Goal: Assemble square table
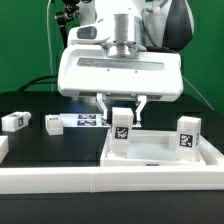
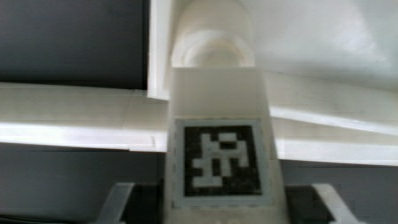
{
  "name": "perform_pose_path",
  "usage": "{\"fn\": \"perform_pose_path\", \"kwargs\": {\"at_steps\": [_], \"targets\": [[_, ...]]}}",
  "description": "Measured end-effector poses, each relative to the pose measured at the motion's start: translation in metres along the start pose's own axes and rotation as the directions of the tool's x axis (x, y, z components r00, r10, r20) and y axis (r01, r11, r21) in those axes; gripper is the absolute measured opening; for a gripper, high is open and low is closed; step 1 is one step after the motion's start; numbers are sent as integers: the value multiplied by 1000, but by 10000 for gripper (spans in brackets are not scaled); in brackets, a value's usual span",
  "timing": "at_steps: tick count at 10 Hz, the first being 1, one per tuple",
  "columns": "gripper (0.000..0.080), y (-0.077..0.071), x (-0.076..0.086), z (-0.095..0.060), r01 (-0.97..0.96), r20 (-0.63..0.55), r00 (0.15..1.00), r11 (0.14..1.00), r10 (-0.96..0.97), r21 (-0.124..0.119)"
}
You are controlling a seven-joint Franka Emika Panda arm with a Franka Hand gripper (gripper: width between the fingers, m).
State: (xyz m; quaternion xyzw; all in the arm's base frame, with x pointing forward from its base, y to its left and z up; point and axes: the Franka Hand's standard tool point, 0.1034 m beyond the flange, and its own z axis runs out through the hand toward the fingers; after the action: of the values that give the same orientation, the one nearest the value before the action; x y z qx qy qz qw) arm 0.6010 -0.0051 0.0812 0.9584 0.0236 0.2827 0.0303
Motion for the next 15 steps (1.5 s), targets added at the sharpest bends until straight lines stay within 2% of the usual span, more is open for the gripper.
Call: {"fn": "perform_pose_path", "kwargs": {"at_steps": [6,7,8,9,10,15], "targets": [[290,0,-1,1,0,6,1000,1000,0,2],[478,0,-1,1,0,6,1000,1000,0,2],[590,0,-1,1,0,6,1000,1000,0,2],[590,0,-1,1,0,6,1000,1000,0,2],[636,0,-1,1,0,6,1000,1000,0,2],[649,0,-1,1,0,7,1000,1000,0,2]]}}
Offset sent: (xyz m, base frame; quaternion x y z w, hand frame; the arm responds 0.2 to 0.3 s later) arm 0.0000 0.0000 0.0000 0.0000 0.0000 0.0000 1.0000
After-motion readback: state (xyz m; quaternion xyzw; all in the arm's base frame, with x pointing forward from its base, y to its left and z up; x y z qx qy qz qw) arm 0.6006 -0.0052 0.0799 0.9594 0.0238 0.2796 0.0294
